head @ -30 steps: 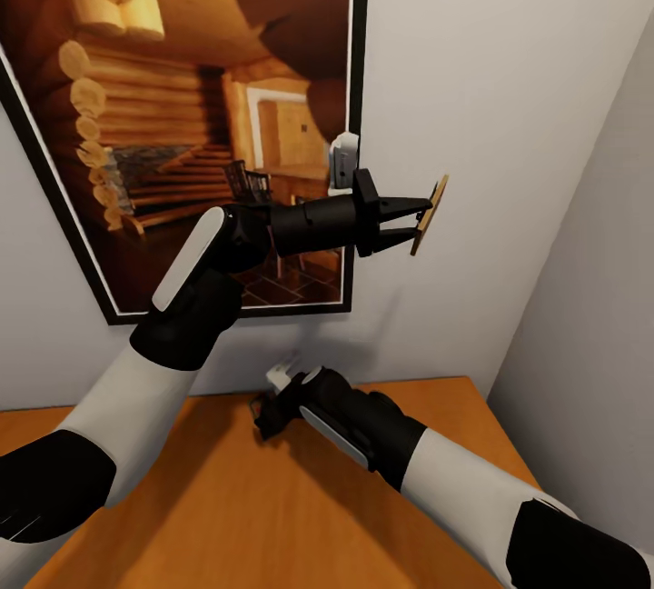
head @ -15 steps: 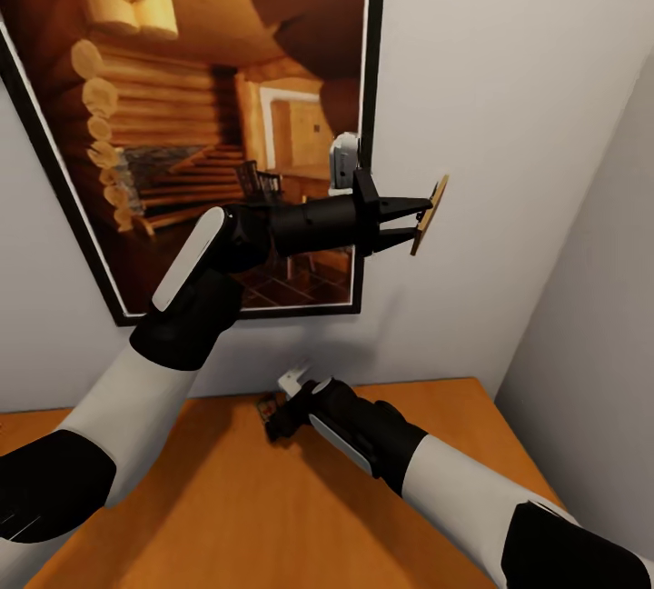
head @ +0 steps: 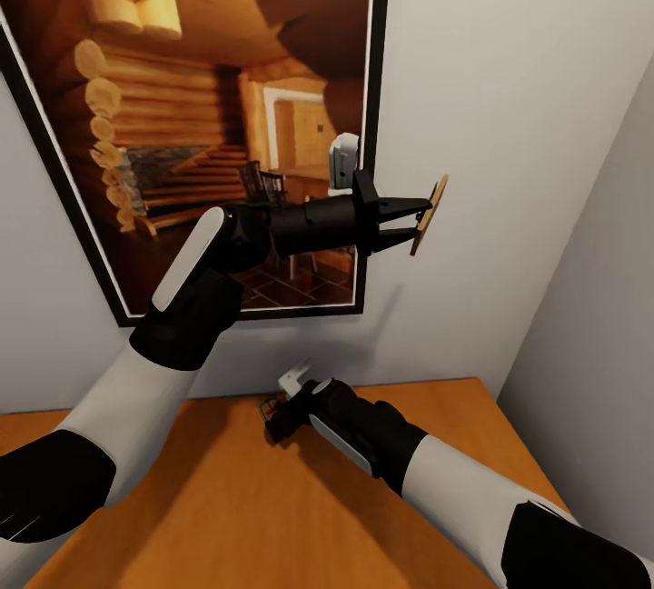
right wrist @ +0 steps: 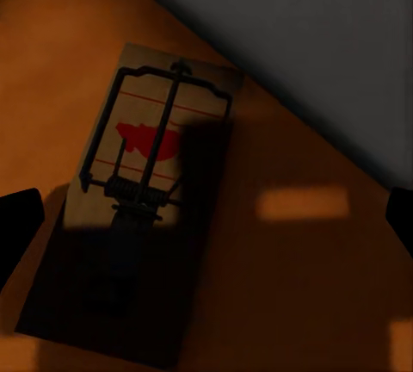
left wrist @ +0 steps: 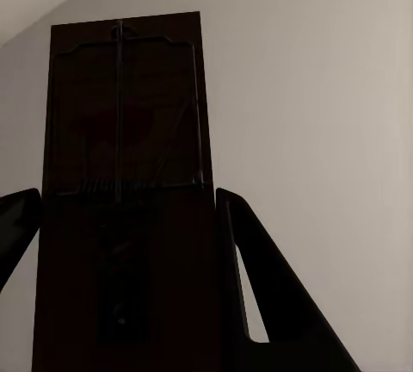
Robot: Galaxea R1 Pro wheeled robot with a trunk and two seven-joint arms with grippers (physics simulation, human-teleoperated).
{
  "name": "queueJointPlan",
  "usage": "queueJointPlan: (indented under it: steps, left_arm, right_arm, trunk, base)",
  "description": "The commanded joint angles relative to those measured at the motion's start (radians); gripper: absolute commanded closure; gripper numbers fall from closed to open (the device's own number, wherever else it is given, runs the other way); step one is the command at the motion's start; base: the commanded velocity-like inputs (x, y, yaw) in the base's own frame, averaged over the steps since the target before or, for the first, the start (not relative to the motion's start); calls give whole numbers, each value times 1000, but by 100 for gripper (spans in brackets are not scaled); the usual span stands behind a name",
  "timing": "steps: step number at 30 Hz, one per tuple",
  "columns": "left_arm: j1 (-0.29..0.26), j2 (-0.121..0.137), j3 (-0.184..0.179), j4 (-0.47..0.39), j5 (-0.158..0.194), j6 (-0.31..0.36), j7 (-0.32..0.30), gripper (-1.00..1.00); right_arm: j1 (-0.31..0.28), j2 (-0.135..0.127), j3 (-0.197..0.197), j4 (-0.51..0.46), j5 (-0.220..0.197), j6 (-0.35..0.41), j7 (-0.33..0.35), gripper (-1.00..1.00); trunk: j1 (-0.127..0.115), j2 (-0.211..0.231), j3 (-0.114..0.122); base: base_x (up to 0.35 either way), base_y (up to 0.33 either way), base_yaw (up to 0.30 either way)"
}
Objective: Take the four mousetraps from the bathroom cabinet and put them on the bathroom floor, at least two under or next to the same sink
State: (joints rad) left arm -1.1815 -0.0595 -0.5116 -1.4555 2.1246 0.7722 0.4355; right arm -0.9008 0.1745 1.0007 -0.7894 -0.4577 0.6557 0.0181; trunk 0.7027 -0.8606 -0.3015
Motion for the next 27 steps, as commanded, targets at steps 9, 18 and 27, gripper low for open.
queueJointPlan:
  steps: [9, 18, 27]
  left_arm:
    - [-1, 0, 1, 0, 8, 2, 8, 100]
    - [-1, -1, 1, 0, 8, 2, 8, 100]
    - [-1, -2, 1, 0, 8, 1, 8, 100]
  right_arm:
    - [-1, 0, 0, 2, 1, 4, 2, -100]
    - [11, 0, -1, 54, -1, 3, 2, -100]
    - [15, 0, -2, 63, -1, -1, 2, -100]
  trunk:
    - [0, -1, -1]
    - [0, -1, -1]
    - [0, -1, -1]
  base:
    - [0, 0, 0]
    - [0, 0, 0]
    - [0, 0, 0]
